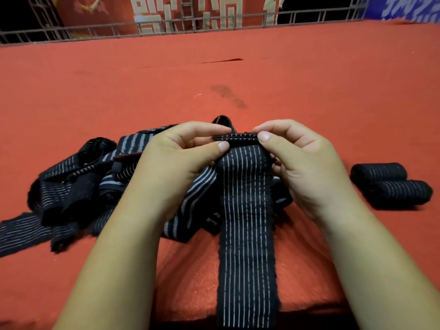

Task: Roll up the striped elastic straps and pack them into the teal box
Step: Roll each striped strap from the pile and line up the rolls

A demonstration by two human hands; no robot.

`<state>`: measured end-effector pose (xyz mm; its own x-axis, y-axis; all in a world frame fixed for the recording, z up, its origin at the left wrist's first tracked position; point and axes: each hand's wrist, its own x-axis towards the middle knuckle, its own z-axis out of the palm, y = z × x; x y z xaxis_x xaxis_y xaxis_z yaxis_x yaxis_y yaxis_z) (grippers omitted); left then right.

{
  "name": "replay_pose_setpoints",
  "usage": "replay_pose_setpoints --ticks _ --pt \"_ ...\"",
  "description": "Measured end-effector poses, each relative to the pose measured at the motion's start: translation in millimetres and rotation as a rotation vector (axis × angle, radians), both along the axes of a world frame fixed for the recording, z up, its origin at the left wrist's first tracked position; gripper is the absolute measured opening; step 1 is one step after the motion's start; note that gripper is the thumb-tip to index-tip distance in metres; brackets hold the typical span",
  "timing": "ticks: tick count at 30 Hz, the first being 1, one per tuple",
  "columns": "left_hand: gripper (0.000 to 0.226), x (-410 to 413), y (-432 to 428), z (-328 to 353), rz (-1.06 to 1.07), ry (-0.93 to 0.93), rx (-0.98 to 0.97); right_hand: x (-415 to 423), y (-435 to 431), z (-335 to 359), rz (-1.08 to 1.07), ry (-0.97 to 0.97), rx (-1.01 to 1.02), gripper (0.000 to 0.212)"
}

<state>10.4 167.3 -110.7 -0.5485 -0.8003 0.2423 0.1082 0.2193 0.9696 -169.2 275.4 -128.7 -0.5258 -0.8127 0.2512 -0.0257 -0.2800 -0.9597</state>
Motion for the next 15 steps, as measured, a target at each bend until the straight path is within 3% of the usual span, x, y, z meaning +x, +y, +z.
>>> replay_pose_setpoints --ticks 7,15 --pt "0.019 3.5 5.4 2.1 -0.022 0.029 0.045 4.7 6.3 7.0 0.031 0.076 -0.043 0.017" --pt "0.028 4.0 6.5 -1.2 0.041 0.019 0.054 4.7 11.8 9.9 0.048 0.234 0.066 0.018"
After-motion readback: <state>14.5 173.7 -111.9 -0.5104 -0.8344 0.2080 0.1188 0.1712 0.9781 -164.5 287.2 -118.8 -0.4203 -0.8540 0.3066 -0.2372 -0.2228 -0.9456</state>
